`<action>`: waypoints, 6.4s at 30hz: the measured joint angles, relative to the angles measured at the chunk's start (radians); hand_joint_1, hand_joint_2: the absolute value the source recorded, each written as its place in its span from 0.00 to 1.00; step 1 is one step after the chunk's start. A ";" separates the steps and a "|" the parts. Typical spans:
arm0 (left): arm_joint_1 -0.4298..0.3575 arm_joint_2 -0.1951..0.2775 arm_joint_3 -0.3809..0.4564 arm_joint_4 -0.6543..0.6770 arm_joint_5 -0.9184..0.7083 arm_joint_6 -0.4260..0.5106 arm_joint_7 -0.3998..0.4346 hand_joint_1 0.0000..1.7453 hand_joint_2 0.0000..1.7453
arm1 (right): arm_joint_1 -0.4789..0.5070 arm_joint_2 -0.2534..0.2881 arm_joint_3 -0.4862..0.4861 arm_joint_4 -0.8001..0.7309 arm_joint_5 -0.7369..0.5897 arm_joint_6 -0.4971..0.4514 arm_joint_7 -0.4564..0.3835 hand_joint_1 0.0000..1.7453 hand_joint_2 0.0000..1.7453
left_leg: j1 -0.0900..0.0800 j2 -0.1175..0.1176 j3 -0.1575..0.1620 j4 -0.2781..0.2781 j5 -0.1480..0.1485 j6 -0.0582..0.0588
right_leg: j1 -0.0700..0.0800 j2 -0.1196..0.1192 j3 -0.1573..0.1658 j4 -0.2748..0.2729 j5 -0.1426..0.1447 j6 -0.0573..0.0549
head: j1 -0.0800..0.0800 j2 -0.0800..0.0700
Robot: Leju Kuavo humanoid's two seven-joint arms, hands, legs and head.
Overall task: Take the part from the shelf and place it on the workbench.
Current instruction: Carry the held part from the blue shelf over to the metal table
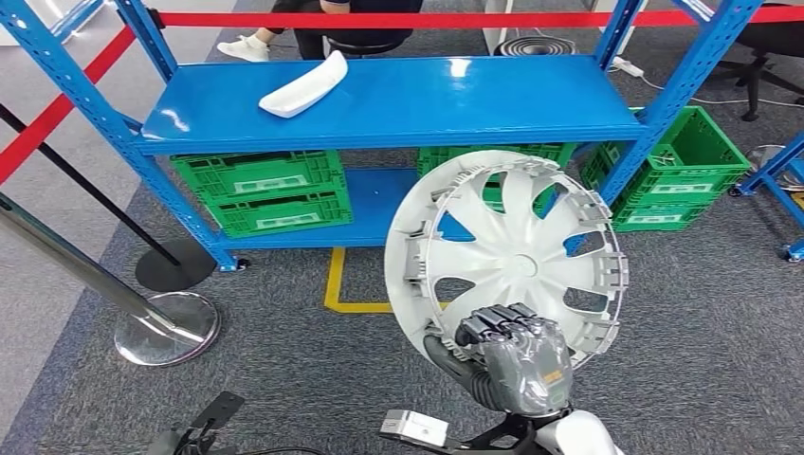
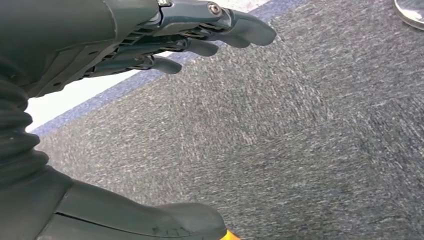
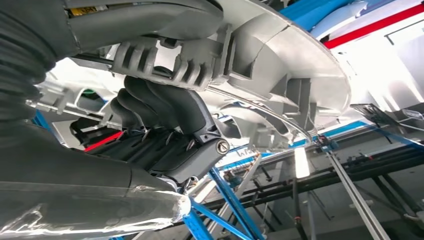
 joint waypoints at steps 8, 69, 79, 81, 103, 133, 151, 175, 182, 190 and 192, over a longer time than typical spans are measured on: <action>0.001 0.000 0.000 0.000 0.001 0.006 0.000 0.00 1.00 | 0.033 -0.004 -0.034 -0.029 -0.016 -0.018 -0.012 1.00 1.00 | 0.009 -0.001 -0.003 -0.028 -0.003 0.031 | -0.008 0.000 -0.126 0.243 -0.118 0.044 | 0.006 0.000; 0.005 -0.004 0.003 0.000 0.007 0.009 -0.001 0.00 1.00 | 0.134 -0.010 -0.184 -0.142 -0.083 -0.019 -0.100 1.00 1.00 | 0.004 -0.001 -0.006 -0.004 -0.018 0.037 | -0.013 0.002 -0.153 0.250 -0.096 0.051 | 0.009 0.000; 0.006 -0.005 0.003 0.000 0.013 0.009 -0.001 0.00 1.00 | 0.168 -0.010 -0.225 -0.176 -0.102 -0.019 -0.131 1.00 1.00 | -0.002 0.004 -0.007 -0.002 -0.016 0.012 | -0.007 -0.010 -0.040 0.029 0.016 0.023 | 0.006 0.000; 0.005 -0.006 0.003 0.000 0.013 0.009 -0.001 0.00 1.00 | 0.172 -0.010 -0.233 -0.183 -0.103 -0.019 -0.131 1.00 1.00 | -0.001 0.005 -0.019 0.024 -0.040 0.002 | -0.010 -0.006 -0.041 0.024 0.022 0.010 | 0.005 0.000; 0.009 -0.008 0.005 0.000 0.017 0.009 -0.001 0.00 1.00 | 0.226 -0.010 -0.292 -0.211 -0.176 -0.020 -0.181 1.00 1.00 | 0.005 0.025 0.010 -0.008 -0.028 0.038 | -0.016 -0.002 -0.171 0.266 -0.060 0.056 | 0.014 0.000; 0.012 -0.007 0.009 0.000 0.025 0.003 -0.016 0.00 1.00 | 0.279 0.022 -0.387 -0.264 -0.247 -0.021 -0.280 1.00 1.00 | 0.006 0.021 0.007 0.004 -0.038 0.036 | -0.021 0.000 -0.198 0.300 -0.072 0.055 | 0.018 0.000; 0.012 -0.006 0.009 0.000 0.028 0.004 -0.017 0.00 1.00 | 0.293 0.053 -0.431 -0.293 -0.259 -0.021 -0.308 1.00 1.00 | 0.006 -0.021 -0.031 0.103 -0.065 -0.007 | -0.017 0.061 -0.065 0.036 0.033 0.009 | 0.008 0.000; 0.010 -0.007 0.013 0.000 0.033 0.002 -0.022 0.00 1.00 | 0.302 0.058 -0.448 -0.298 -0.282 -0.022 -0.319 1.00 1.00 | 0.000 0.020 -0.042 0.159 -0.151 -0.006 | -0.016 -0.001 -0.074 0.043 0.029 0.006 | 0.012 0.000; 0.011 -0.006 0.013 0.000 0.033 0.002 -0.022 0.00 1.00 | 0.302 0.059 -0.449 -0.297 -0.283 -0.021 -0.319 1.00 1.00 | 0.005 -0.032 -0.019 0.078 -0.059 0.001 | -0.016 0.066 -0.073 0.046 0.031 0.010 | 0.011 0.000; 0.007 -0.007 0.015 0.000 0.034 -0.004 -0.033 0.00 1.00 | 0.298 0.058 -0.453 -0.297 -0.288 -0.022 -0.317 1.00 1.00 | 0.007 -0.016 0.006 0.010 -0.041 0.035 | -0.017 0.024 -0.153 0.172 -0.031 0.052 | 0.024 0.000; 0.009 -0.007 0.015 0.000 0.035 -0.007 -0.037 0.00 1.00 | 0.294 0.058 -0.454 -0.296 -0.289 -0.022 -0.315 1.00 1.00 | 0.004 0.002 0.006 0.010 -0.042 0.038 | -0.018 0.006 -0.212 0.297 -0.081 0.056 | 0.025 0.000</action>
